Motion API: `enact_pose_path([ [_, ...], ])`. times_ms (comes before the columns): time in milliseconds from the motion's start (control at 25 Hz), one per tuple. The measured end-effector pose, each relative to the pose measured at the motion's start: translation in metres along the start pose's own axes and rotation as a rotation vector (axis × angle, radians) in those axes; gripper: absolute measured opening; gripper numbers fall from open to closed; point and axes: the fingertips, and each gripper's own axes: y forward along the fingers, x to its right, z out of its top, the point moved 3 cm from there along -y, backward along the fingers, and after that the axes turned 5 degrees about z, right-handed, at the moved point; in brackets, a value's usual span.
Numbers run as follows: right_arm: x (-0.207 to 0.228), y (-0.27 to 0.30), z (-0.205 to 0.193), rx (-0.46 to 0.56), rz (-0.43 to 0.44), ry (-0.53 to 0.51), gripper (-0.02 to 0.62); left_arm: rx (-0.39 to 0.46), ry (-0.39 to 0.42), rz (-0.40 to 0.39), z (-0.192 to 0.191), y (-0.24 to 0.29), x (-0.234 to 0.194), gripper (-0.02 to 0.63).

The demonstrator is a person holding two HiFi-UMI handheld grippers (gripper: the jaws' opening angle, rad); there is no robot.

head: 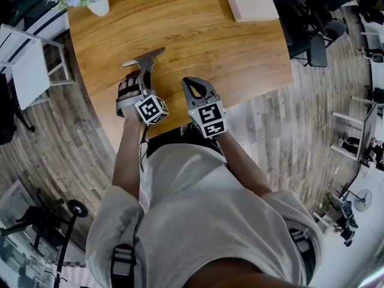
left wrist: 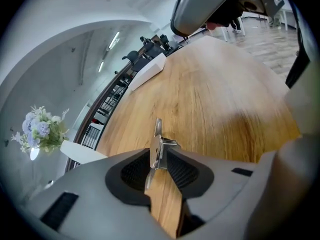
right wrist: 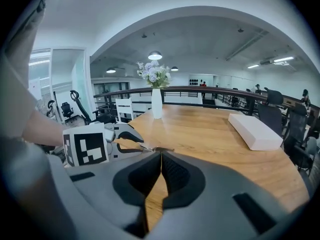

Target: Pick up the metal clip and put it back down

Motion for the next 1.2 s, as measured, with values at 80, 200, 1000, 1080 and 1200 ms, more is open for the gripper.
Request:
enact_pose_path([
  [80, 0.001, 0.001, 0.0, -0.006, -0.013, 0.006, 0.026, 0.01, 0.012, -0.007, 0.001, 0.004, 0.0, 0.094],
  [200, 0.0, 0.002, 0.0, -0.013, -0.026, 0.01, 0.026, 0.014, 0.041, -0.019, 0.0, 0.011, 0.001, 0.101],
  [1000, 0.016, 0.005, 0.011, 0.009, 0.008, 0.007, 0.026, 0.004, 0.036, 0.014, 0.015, 0.013, -0.016, 0.029],
  [1080, 0.019, 0.005, 0.014, 0.016, 0.029, -0.001, 0.026, -0.005, -0.032, 0.008, 0.017, 0.009, -0.021, 0.029],
  [1200, 0.026, 0.003, 0.018, 0.031, 0.058, -0.006, 0.026, -0.008, -0.143, 0.0, 0.024, 0.003, -0.027, 0.029],
])
